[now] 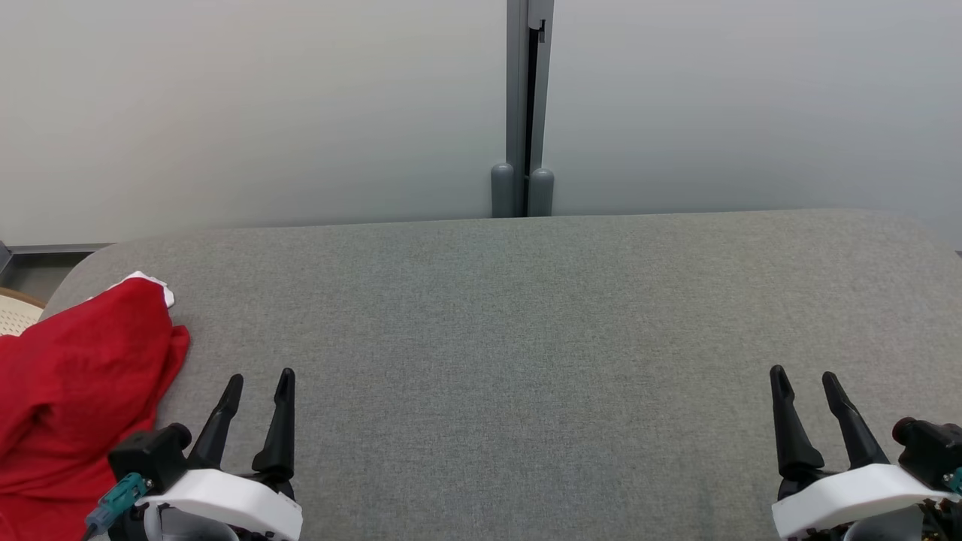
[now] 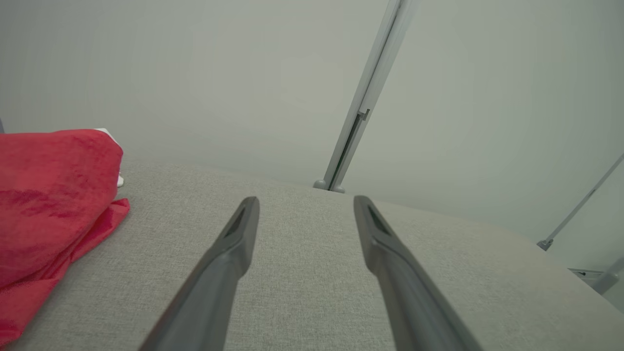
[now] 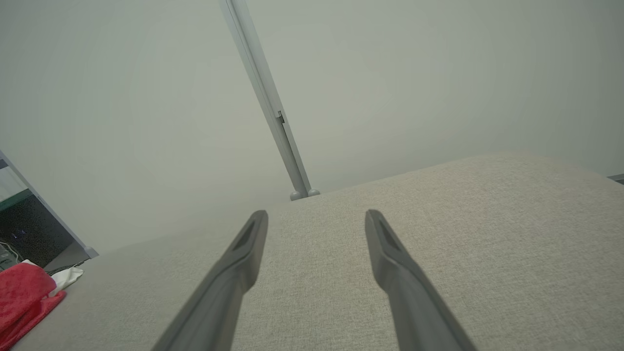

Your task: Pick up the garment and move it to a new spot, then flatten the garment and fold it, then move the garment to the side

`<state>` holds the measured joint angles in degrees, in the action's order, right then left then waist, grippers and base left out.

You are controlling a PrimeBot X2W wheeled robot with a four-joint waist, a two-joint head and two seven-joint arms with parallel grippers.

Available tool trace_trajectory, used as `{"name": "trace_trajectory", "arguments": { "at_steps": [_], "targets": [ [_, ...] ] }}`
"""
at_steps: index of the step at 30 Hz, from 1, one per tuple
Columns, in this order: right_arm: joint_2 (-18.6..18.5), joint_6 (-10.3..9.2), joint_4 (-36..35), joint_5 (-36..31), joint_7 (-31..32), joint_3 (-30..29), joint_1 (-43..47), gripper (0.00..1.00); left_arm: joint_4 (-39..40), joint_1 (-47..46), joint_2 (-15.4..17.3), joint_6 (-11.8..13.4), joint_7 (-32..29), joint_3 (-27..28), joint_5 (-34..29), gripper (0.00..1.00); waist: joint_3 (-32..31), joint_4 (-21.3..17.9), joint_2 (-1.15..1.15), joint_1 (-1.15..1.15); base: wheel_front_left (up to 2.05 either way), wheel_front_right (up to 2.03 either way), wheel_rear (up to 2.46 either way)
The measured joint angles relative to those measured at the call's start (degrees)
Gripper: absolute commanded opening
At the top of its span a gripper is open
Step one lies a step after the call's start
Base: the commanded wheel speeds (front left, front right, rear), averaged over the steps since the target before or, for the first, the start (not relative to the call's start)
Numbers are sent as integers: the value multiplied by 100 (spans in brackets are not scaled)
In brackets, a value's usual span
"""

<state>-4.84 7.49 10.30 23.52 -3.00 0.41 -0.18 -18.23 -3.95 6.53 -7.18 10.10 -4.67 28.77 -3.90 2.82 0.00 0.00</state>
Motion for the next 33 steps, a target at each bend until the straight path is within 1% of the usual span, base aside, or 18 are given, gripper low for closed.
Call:
{"name": "trace_trajectory", "arguments": {
  "at_steps": [8,21,33],
  "targets": [
    [58,0,8,-380,-68,-69,22,100,-74,-1,8,1,103,-37,-481,100,-50,35,0,0,0,0,0],
    [142,0,-132,-936,-67,-75,111,100,-169,-7,-14,-7,256,-40,-973,100,-94,62,0,0,0,0,0],
    [174,0,-190,-1170,-46,-8,143,100,-335,-26,-23,-7,388,-10,-1412,100,-136,103,0,0,0,0,0]
  ]
}}
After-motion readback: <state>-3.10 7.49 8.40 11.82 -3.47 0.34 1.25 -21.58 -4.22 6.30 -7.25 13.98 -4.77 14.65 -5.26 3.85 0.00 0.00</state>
